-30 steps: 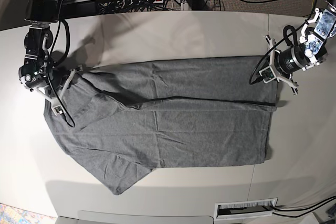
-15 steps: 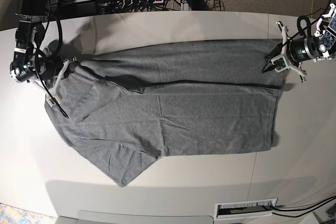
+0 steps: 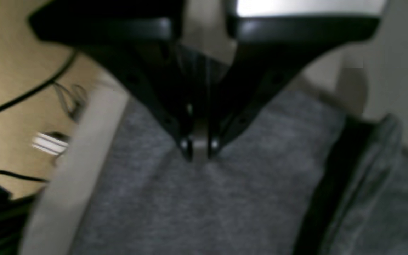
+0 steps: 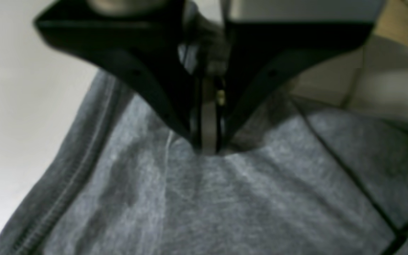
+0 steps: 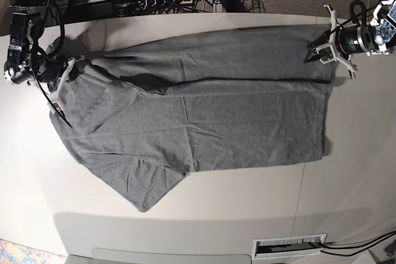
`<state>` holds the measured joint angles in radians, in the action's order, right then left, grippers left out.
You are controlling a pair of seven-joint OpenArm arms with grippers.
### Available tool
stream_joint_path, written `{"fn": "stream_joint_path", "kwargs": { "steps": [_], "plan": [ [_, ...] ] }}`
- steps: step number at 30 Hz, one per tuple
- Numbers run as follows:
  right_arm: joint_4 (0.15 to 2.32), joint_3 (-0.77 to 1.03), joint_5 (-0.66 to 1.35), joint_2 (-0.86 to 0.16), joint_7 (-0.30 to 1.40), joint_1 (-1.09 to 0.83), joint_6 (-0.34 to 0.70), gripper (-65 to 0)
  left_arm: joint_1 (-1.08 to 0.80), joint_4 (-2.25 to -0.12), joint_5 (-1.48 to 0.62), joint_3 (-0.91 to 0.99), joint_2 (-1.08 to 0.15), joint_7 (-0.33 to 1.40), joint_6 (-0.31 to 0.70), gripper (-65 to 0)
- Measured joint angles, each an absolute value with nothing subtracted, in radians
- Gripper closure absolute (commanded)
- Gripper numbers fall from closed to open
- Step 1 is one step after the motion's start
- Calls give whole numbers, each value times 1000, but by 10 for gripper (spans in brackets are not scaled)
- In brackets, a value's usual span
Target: Fold the T-shirt properly
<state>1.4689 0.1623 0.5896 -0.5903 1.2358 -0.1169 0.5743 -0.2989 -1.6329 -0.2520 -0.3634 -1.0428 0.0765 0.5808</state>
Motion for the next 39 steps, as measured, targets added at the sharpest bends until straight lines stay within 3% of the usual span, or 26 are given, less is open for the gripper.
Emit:
{"fn": "stream_joint_path", "kwargs": {
  "steps": [7, 17, 39],
  "plan": [
    [1497, 168, 656, -596, 1225, -175, 572, 0, -299, -1633, -252, -364, -1044, 76, 585, 0],
    [1702, 164, 618, -582, 1177, -340, 570, 0, -299, -1633, -252, -364, -1044, 75, 585, 0],
    [1730, 162, 544, -582, 1186, -355, 576, 0, -329, -1638, -210, -372, -1093, 43, 558, 0]
  ]
}}
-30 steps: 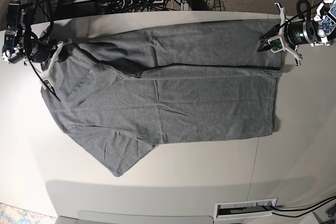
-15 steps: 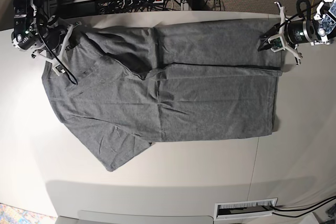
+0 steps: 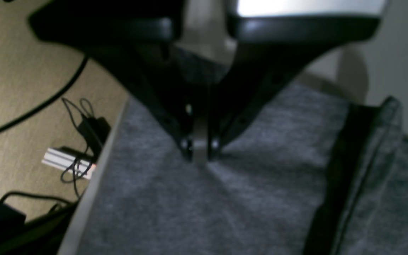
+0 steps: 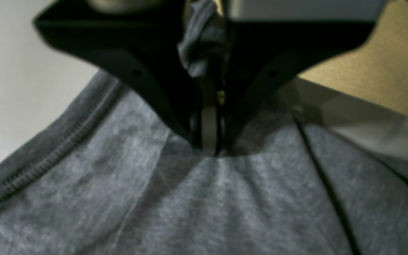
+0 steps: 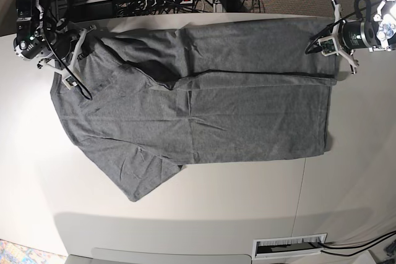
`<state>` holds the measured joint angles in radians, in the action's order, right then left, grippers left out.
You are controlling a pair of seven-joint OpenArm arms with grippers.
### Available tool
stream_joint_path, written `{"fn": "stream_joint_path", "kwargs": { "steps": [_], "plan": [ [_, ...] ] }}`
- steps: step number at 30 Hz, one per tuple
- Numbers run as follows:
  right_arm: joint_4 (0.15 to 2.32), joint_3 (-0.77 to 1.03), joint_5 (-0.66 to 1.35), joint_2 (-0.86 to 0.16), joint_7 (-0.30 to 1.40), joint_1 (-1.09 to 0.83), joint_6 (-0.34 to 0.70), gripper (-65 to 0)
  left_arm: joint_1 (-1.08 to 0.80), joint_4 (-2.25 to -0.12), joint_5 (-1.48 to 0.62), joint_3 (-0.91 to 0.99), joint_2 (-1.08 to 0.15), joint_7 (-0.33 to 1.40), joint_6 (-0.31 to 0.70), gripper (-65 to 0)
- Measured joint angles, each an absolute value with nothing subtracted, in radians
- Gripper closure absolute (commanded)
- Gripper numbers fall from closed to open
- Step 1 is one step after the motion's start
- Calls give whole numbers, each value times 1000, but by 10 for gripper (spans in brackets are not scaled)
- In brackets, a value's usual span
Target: Fold the T-shirt properly
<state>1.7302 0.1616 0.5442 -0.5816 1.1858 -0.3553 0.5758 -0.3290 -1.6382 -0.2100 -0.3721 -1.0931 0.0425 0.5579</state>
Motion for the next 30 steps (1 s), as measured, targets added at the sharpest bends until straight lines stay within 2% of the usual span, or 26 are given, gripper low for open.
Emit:
{"fn": "stream_joint_path", "kwargs": {
  "steps": [14, 22, 26, 30],
  "plan": [
    [1734, 162, 536, -582, 1151, -377, 570, 0, -335, -1642, -70, -379, -1104, -34, 506, 0],
    [1734, 162, 536, -582, 1147, -377, 570, 0, -344, -1652, -20, -386, -1108, -50, 403, 0],
    [1734, 162, 535, -582, 1135, -381, 570, 0, -345, -1685, 10, -388, -1106, 107, 246, 0],
    [1752, 162, 523, -581, 1147, -386, 569, 0, -353, -1736, 19, -392, -1110, 161, 220, 0]
  ]
}}
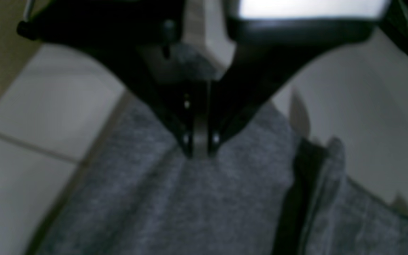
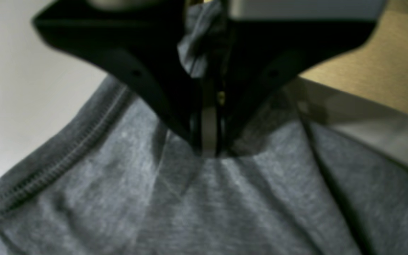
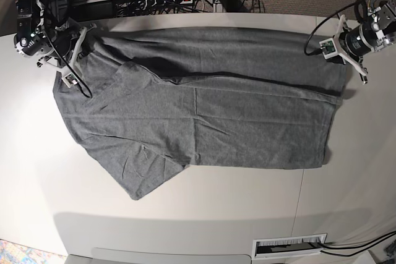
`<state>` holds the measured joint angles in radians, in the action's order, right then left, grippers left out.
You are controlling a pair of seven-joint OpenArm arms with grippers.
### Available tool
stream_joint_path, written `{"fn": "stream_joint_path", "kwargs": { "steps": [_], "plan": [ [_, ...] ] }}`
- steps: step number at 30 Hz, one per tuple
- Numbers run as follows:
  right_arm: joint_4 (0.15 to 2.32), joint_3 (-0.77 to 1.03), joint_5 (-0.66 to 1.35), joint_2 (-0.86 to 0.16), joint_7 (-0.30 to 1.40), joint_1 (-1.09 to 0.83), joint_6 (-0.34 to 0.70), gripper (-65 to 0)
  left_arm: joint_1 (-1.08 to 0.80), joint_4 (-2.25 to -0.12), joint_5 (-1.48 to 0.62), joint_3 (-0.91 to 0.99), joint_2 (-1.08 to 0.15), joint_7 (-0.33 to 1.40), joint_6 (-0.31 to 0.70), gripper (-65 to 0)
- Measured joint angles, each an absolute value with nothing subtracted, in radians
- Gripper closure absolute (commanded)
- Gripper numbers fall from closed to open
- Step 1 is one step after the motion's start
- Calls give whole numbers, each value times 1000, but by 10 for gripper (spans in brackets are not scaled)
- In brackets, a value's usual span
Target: Fold the T-shirt properly
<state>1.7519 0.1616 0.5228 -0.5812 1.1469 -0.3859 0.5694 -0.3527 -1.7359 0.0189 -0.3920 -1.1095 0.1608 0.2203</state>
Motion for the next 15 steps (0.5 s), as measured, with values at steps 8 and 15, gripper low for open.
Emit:
{"fn": "stream_joint_path", "kwargs": {
  "steps": [8, 15],
  "plan": [
    [1792, 260, 528, -560, 1188, -411, 584, 0, -359, -1807, 20, -398, -1165, 242, 195, 0],
    [1828, 405, 565, -562, 1200, -420, 581, 0, -353, -1930, 20, -398, -1192, 311, 69, 0]
  ]
}}
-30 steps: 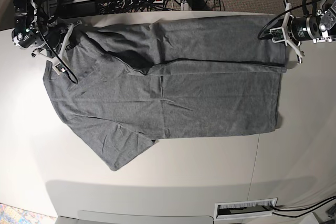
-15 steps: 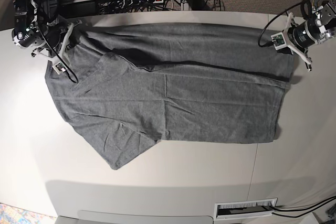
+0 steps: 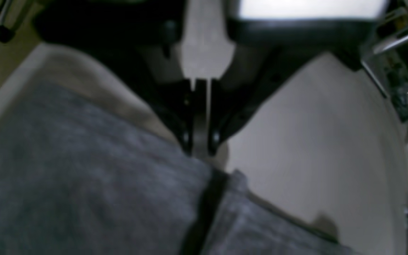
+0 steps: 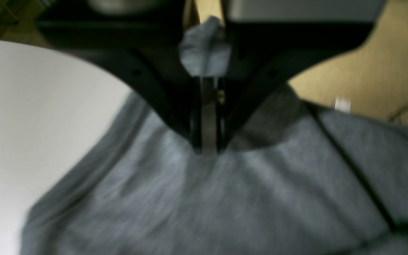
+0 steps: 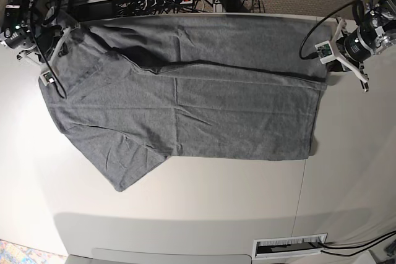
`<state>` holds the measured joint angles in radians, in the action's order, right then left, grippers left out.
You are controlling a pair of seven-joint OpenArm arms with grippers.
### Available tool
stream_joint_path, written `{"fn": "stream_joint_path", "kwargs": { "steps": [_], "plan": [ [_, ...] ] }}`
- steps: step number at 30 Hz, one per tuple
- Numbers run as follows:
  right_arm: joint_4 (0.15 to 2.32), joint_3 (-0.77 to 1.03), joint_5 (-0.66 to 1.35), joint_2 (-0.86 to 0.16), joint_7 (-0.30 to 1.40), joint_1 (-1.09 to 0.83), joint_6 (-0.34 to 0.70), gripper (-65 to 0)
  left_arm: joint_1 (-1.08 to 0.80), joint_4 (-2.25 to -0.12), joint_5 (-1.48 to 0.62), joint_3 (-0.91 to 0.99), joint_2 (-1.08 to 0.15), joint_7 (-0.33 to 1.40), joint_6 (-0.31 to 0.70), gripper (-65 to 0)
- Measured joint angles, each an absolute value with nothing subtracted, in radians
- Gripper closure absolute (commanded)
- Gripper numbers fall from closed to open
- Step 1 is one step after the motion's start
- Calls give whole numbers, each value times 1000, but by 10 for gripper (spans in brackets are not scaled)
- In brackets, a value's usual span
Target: Fold the T-shirt properly
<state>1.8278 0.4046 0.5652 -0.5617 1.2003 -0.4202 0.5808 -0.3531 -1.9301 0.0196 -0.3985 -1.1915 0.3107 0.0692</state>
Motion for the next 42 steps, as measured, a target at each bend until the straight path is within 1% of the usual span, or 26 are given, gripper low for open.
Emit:
{"fn": "stream_joint_path", "kwargs": {
  "steps": [3, 7, 11, 13, 15, 21, 23, 25, 26, 29, 30, 31, 35, 37, 42],
  "plan": [
    [1830, 438, 617, -559, 1177, -419, 581, 0, -319, -1950, 17, -398, -1185, 308, 59, 0],
    [1830, 456, 618, -559, 1177, -398, 581, 0, -234, -1950, 10, -398, -1174, 297, 54, 0],
    [1831, 458, 619, -557, 1173, -328, 584, 0, -116, -1925, -146, -398, -1159, 261, 50, 0],
    [1831, 458, 604, -557, 1169, -295, 584, 0, -59, -1877, -183, -397, -1119, 253, 46, 0],
    [1831, 458, 579, -556, 1156, -270, 585, 0, -8, -1807, -230, -398, -1073, 235, 63, 0],
    [1831, 458, 540, -555, 1098, -210, 585, 0, 134, -1565, -350, -399, -900, 225, 163, -4],
    [1831, 458, 520, -554, 1080, -199, 587, 0, 177, -1505, -379, -399, -854, 225, 202, -29],
    [1831, 458, 495, -554, 1064, -189, 588, 0, 221, -1448, -397, -399, -809, 226, 234, -77],
    [1823, 458, 494, -554, 1063, -177, 587, -29, 247, -1416, -400, -398, -786, 223, 250, -104],
    [1775, 458, 495, -553, 1049, -139, 589, -161, 319, -1312, -425, -398, -722, 226, 296, -158],
    [1754, 458, 491, -553, 1037, -128, 588, -192, 342, -1278, -424, -398, -705, 226, 313, -170],
    [1729, 458, 490, -554, 1037, -113, 588, -206, 368, -1238, -426, -398, -688, 226, 330, -182],
    [1659, 458, 483, -549, 1036, -40, 586, -207, 467, -1079, -423, -398, -635, 228, 384, -232],
    [1645, 458, 484, -549, 1036, -5, 587, -207, 513, -1002, -426, -398, -617, 231, 422, -237],
    [1608, 458, 483, -551, 1035, 62, 587, -207, 587, -812, -508, -398, -590, 260, 456, -237]
  ]
}}
